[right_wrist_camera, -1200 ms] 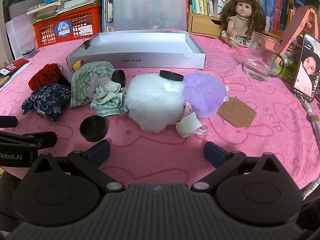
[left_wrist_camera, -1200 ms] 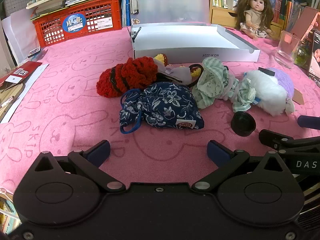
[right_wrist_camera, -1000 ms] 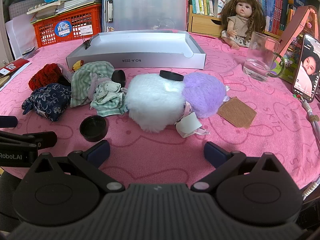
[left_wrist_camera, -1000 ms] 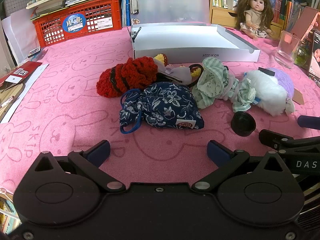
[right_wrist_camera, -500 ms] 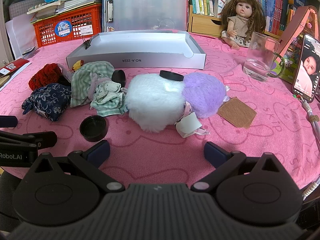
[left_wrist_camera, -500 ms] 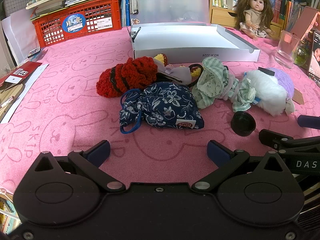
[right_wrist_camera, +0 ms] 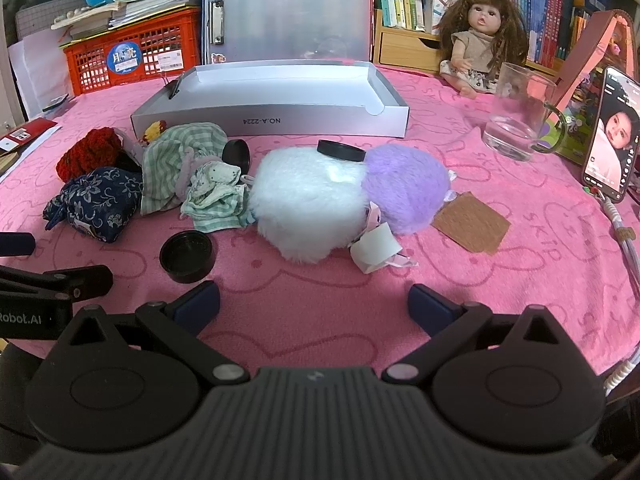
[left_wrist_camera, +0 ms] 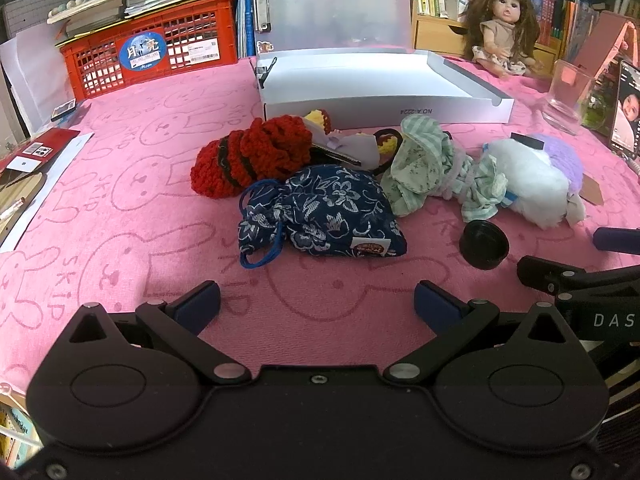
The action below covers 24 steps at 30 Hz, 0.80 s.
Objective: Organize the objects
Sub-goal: 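Grasp the blue floral pouch with the left tool while the right tool grasps the white fluffy ball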
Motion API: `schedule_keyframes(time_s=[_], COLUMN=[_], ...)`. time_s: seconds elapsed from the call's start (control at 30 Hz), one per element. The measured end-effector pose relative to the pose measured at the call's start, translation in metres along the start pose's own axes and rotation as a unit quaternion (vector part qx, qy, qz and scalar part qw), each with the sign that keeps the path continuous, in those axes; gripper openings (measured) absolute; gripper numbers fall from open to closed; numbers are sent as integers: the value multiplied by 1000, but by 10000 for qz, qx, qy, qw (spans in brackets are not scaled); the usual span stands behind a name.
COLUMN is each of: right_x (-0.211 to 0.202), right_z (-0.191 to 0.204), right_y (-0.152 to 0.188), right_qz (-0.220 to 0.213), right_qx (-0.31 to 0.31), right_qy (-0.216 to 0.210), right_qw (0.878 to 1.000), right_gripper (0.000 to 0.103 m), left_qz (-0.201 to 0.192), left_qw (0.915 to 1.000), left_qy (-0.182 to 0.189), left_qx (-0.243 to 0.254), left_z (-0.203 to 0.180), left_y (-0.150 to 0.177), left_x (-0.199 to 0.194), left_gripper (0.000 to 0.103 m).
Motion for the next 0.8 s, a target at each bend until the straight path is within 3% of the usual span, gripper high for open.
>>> schedule_keyframes(time_s=[0.17,0.4,0.5,0.8], right_x=[-4,-14,-16,-17], right_z=[-3,-7,-7,-6], right_y=[-1,-7,-11,-21], right_qz=[-41,-323,-411,-481], right_qx=[99,117,108,47], right_qy=[8,-24,-24,13], right_qw=[9999,9994,9991,9988], right_gripper=[103,99,94,77], left_qz=[25,-120,-243,-366], left_qw=[10000,9995,9989,9981], left_qy=[62,278,391,497], left_qx=[3,-5,6,68], left_z=[1,3,2,3], left_y=[-2,-7,-9,-17], left_x=[-2,-10,-16,-19], left_gripper=[102,87,79,71])
Point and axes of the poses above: each gripper's, at about its wrist camera, not at the fingertips, and x roughly the way its jaws point, z to its left, y to its underside, the point moved 1 cm from there along x, roughly the way its jaws point, and after that the axes turned 7 degrees about z, right-handed, at the moved point
